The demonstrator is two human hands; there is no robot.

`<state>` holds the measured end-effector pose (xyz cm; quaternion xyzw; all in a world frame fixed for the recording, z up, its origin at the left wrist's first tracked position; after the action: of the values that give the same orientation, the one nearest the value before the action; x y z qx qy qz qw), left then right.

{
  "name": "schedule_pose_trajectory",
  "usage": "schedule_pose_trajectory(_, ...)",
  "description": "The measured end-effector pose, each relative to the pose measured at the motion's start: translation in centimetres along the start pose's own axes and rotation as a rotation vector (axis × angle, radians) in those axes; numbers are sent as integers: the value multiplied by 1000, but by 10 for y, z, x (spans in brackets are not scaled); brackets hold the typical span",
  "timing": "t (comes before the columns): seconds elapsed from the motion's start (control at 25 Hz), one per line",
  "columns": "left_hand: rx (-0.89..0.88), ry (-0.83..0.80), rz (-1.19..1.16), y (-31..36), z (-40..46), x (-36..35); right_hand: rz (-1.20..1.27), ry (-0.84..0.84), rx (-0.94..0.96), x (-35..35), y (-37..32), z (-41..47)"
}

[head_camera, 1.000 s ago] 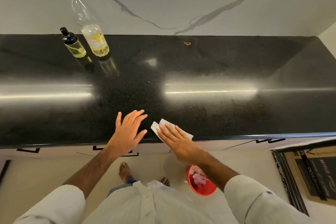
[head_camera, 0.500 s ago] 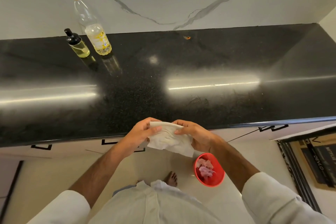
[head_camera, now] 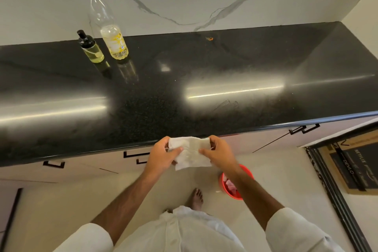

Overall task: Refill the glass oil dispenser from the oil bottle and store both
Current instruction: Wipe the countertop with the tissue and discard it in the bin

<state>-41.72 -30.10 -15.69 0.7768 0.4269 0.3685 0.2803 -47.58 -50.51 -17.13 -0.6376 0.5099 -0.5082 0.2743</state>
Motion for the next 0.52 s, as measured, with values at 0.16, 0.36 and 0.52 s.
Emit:
schedule_pose_trajectory(0.16, -41, 25, 83, -17, -26, -5, -23, 49, 133, -43, -22, -35)
schedule_pose_trajectory(0.36, -94, -164, 9, -47, -47, -13, 74, 8, 126, -78, -16, -75)
schedule_pose_trajectory(0.52, -137, -346, 28, -55, -64, -22, 56, 127, 97, -65, -4, -95)
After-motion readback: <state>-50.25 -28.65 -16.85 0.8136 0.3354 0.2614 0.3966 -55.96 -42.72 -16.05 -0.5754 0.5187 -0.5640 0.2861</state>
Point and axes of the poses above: each hand's wrist, its own z-axis towards the middle knuckle, its own x-axis out of the back of the hand, y = z × x, the point moved 8 cm from there along z, towards the middle knuckle, and after that the axes turned 12 degrees about x, right-handed, at the moved point
